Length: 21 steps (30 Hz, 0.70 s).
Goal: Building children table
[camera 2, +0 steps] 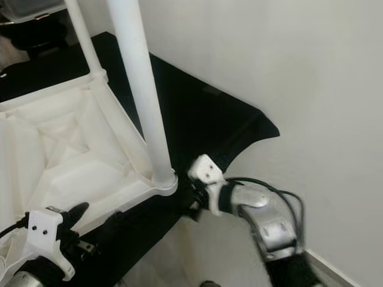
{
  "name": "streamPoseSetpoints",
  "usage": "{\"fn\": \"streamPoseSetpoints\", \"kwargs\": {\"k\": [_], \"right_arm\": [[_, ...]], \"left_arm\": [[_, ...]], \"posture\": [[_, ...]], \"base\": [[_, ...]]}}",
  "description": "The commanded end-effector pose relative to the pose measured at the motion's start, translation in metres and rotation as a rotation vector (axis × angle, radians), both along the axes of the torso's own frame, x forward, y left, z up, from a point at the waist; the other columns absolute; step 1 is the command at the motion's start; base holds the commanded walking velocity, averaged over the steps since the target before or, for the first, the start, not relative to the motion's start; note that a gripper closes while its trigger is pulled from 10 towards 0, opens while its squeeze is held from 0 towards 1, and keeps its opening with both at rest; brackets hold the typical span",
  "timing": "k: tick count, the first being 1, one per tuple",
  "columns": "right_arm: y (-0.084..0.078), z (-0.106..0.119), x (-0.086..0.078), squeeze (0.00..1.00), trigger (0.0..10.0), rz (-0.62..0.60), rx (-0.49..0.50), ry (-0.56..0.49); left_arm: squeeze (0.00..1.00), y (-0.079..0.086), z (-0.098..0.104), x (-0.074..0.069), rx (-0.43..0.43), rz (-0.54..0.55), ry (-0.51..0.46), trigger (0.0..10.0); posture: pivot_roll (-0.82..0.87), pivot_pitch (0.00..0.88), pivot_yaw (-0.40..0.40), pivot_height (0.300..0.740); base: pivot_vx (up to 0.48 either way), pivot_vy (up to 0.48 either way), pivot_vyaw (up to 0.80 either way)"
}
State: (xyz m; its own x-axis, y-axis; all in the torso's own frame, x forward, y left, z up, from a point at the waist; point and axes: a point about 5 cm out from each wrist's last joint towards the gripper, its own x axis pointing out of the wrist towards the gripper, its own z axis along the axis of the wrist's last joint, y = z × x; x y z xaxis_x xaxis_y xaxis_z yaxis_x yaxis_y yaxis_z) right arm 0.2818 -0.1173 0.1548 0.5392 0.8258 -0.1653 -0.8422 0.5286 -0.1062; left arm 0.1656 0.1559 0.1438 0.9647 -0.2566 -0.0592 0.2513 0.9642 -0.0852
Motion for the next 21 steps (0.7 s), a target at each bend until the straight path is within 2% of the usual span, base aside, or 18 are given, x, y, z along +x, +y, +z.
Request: {"fn": "streamPoseSetpoints", "kwargs": {"k": [1, 7, 21], "right_arm": [[0.003, -0.008, -0.005, 0.00, 10.0, -0.006, 0.006, 0.021], [0.009, -0.017, -0.015, 0.00, 10.0, 0.023, 0.007, 0.048], [0.012, -0.014, -0.008, 0.00, 10.0, -0.047, 0.038, 0.020]], "left_arm": [[0.00, 0.002, -0.006, -0.001, 0.027, 0.050, 0.043, 10.0], [0.00, -0.001, -0.010, 0.000, 0.015, 0.076, 0.084, 10.0], [0.00, -0.001, -0.010, 0.009, 0.057, 0.098, 0.079, 10.0]], "posture": [[-0.04, 0.174, 0.024, 0.740], [-0.04, 0.177, 0.024, 0.740], [-0.03, 0.171, 0.035, 0.740]], "base": [[0.000, 0.000, 0.00], [0.000, 0.000, 0.00], [0.000, 0.000, 0.00]]}}
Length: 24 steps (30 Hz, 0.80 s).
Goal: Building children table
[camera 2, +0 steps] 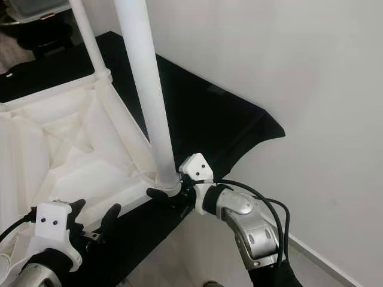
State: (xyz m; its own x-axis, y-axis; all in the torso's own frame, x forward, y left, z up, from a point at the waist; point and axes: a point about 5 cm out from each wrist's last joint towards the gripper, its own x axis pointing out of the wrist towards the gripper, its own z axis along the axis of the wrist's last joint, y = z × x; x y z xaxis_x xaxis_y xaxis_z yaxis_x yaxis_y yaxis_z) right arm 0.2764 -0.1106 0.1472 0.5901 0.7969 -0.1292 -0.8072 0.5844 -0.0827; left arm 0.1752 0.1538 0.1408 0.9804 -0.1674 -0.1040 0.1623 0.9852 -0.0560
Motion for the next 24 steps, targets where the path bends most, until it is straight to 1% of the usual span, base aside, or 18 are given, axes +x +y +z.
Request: {"fn": "streamPoseSetpoints", "kwargs": {"k": [1, 7, 21, 24], "right_arm": [[0.0058, -0.0062, -0.0016, 0.00, 10.0, 0.011, -0.004, 0.018], [0.0055, -0.0062, -0.0010, 0.00, 10.0, -0.008, -0.005, 0.008], [0.0069, -0.0064, 0.0007, 0.00, 10.0, -0.027, -0.009, -0.006], [0.0069, -0.0059, 0.0017, 0.00, 10.0, -0.039, -0.011, -0.013]], "left_arm": [[0.00, 0.0014, -0.0072, -0.0001, 0.019, 0.010, 0.041, 10.0], [0.00, -0.0001, -0.0082, 0.0004, 0.024, 0.004, 0.045, 10.0], [0.00, -0.0018, -0.0091, 0.0018, 0.032, -0.002, 0.047, 10.0], [0.00, -0.0020, -0.0088, 0.0024, 0.032, -0.001, 0.042, 10.0]], "posture": [[-0.03, 0.168, 0.035, 0.740], [-0.03, 0.167, 0.036, 0.740], [-0.03, 0.159, 0.036, 0.740], [-0.03, 0.159, 0.037, 0.740]], "base": [[0.000, 0.000, 0.00], [0.000, 0.000, 0.00], [-0.252, 0.000, 0.00], [0.000, 0.000, 0.00]]}}
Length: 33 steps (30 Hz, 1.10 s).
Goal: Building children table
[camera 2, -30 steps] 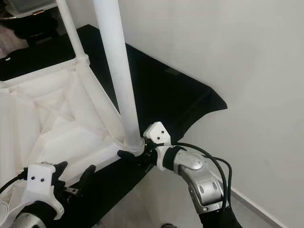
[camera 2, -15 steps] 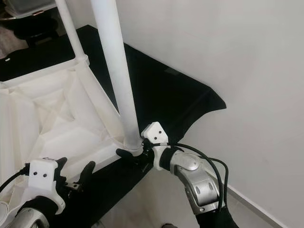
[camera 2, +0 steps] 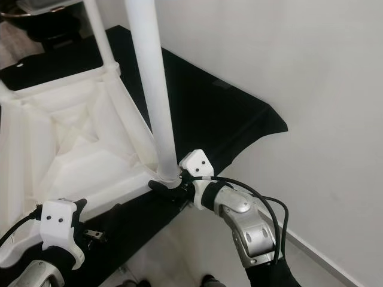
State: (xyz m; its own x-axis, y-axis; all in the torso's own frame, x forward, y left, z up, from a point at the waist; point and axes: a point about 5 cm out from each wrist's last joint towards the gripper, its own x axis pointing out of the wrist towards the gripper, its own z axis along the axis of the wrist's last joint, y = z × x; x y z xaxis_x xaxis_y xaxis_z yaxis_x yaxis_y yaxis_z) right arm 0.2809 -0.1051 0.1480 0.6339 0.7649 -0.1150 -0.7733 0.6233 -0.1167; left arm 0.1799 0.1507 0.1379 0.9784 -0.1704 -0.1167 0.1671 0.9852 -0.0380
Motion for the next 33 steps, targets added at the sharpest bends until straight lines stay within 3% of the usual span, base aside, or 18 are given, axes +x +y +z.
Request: {"fn": "streamPoseSetpoints", "kwargs": {"k": [1, 4, 23, 33], "right_arm": [[0.002, -0.006, -0.003, 0.00, 10.0, 0.007, 0.012, 0.024], [0.002, -0.006, -0.003, 0.00, 10.0, 0.008, 0.024, 0.027], [-0.017, 0.002, 0.003, 0.00, 10.0, 0.034, -0.062, -0.001], [0.005, 0.022, 0.029, 0.00, 10.0, -0.113, -0.066, -0.098]], "left_arm": [[0.00, 0.002, -0.005, 0.000, 0.013, 0.021, 0.022, 10.0], [0.00, 0.003, -0.005, 0.000, 0.013, 0.030, 0.019, 10.0], [0.00, 0.003, -0.001, 0.000, 0.058, 0.010, -0.038, 10.0], [0.00, 0.006, 0.002, 0.002, 0.073, 0.030, -0.068, 10.0]], "posture": [[-0.03, 0.161, 0.038, 0.740], [-0.03, 0.161, 0.038, 0.740], [-0.04, 0.165, 0.039, 0.740], [-0.04, 0.167, 0.040, 0.740]], "base": [[0.000, 0.000, 0.00], [0.000, 0.000, 0.00], [0.000, 0.000, 0.80], [0.000, 0.000, 0.00]]}}
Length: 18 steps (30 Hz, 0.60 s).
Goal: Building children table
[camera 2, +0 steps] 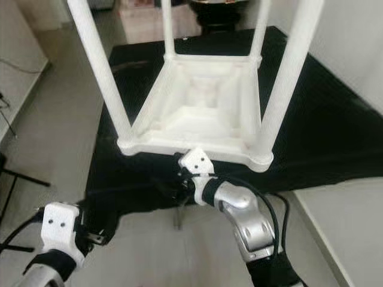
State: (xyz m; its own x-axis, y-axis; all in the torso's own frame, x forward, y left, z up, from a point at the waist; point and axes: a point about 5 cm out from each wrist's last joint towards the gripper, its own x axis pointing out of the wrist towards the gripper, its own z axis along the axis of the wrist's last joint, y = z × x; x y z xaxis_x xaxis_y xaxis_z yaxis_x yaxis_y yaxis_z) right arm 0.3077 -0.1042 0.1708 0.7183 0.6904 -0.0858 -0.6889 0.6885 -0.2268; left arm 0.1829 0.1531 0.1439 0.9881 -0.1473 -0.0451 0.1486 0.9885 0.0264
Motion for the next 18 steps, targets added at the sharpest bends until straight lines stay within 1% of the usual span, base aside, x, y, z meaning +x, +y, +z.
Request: {"fn": "streamPoseSetpoints", "kwargs": {"k": [1, 2, 3, 4, 5, 6, 7, 8, 9, 11, 12, 13, 15, 16, 17, 18], "right_arm": [[0.004, -0.001, 0.002, 0.00, 10.0, -0.012, -0.011, 0.004], [0.009, 0.000, 0.007, 0.00, 10.0, -0.032, -0.030, 0.002], [0.009, 0.000, 0.007, 0.00, 10.0, -0.032, -0.030, 0.002], [0.019, -0.001, 0.014, 0.00, 10.0, -0.026, -0.101, 0.017], [0.019, -0.001, 0.014, 0.00, 10.0, -0.026, -0.101, 0.017], [0.028, 0.000, 0.020, 0.00, 10.0, -0.023, -0.166, 0.012], [0.039, 0.003, 0.027, 0.00, 10.0, -0.010, -0.191, 0.024], [0.039, 0.003, 0.027, 0.00, 10.0, -0.010, -0.191, 0.024], [0.051, 0.007, 0.033, 0.00, 10.0, 0.024, -0.219, 0.034], [0.064, 0.014, 0.044, 0.00, 10.0, 0.031, -0.257, 0.036], [0.064, 0.014, 0.044, 0.00, 10.0, 0.031, -0.257, 0.036], [0.067, 0.016, 0.048, 0.00, 10.0, 0.020, -0.286, 0.038], [0.067, 0.016, 0.048, 0.00, 10.0, 0.020, -0.286, 0.038], [0.070, 0.016, 0.052, 0.00, 10.0, 0.026, -0.344, 0.027], [0.071, 0.012, 0.053, 0.00, 10.0, 0.046, -0.408, 0.059], [0.071, 0.012, 0.053, 0.00, 10.0, 0.046, -0.408, 0.059]], "left_arm": [[0.00, 0.003, -0.004, -0.001, 0.020, 0.012, 0.013, 10.0], [0.00, 0.002, -0.003, 0.000, 0.015, 0.004, 0.010, 10.0], [0.00, 0.002, -0.003, 0.000, 0.015, 0.004, 0.010, 10.0], [0.00, 0.000, -0.001, 0.001, 0.008, -0.015, 0.002, 10.0], [0.00, 0.000, -0.001, 0.001, 0.008, -0.015, 0.002, 10.0], [0.00, -0.002, 0.000, 0.002, 0.011, -0.032, -0.004, 10.0], [0.00, -0.006, 0.002, 0.002, 0.005, -0.049, -0.009, 10.0], [0.00, -0.006, 0.002, 0.002, 0.005, -0.049, -0.009, 10.0], [0.00, -0.009, 0.003, 0.001, 0.001, -0.064, -0.010, 10.0], [0.00, -0.015, 0.004, -0.001, 0.006, -0.085, -0.012, 10.0], [0.00, -0.015, 0.004, -0.001, 0.006, -0.085, -0.012, 10.0], [0.00, -0.016, 0.004, -0.002, 0.008, -0.089, -0.013, 10.0], [0.00, -0.016, 0.004, -0.002, 0.008, -0.089, -0.013, 10.0], [0.00, -0.017, 0.004, -0.003, 0.010, -0.094, -0.012, 10.0], [0.00, -0.018, 0.005, -0.005, 0.006, -0.096, -0.012, 10.0], [0.00, -0.018, 0.005, -0.005, 0.006, -0.096, -0.012, 10.0]], "posture": [[-0.04, 0.167, 0.040, 0.740], [-0.03, 0.169, 0.041, 0.740], [-0.03, 0.169, 0.041, 0.740], [-0.03, 0.173, 0.042, 0.740], [-0.03, 0.173, 0.042, 0.740], [-0.02, 0.176, 0.042, 0.740], [-0.02, 0.184, 0.044, 0.740], [-0.02, 0.184, 0.044, 0.740], [-0.01, 0.192, 0.043, 0.740], [0.00, 0.201, 0.034, 0.740], [0.00, 0.201, 0.034, 0.740], [0.01, 0.213, 0.028, 0.740], [0.01, 0.213, 0.028, 0.740], [0.01, 0.218, 0.024, 0.740], [0.02, 0.229, 0.019, 0.740], [0.02, 0.229, 0.019, 0.740]], "base": [[0.000, 0.000, 0.00], [0.000, 0.000, 0.00], [0.000, 0.000, 0.00], [0.000, 0.000, 0.00], [0.000, 0.000, 0.00], [0.000, 0.000, 0.00], [0.000, 0.000, 0.00], [0.000, 0.000, 0.00], [0.000, 0.000, 0.00], [0.000, 0.000, 0.00], [0.000, 0.000, 0.00], [0.000, 0.000, 0.00], [0.000, 0.000, 0.00], [0.000, 0.000, 0.00], [0.000, 0.000, 0.00], [0.000, 0.000, 0.00]]}}
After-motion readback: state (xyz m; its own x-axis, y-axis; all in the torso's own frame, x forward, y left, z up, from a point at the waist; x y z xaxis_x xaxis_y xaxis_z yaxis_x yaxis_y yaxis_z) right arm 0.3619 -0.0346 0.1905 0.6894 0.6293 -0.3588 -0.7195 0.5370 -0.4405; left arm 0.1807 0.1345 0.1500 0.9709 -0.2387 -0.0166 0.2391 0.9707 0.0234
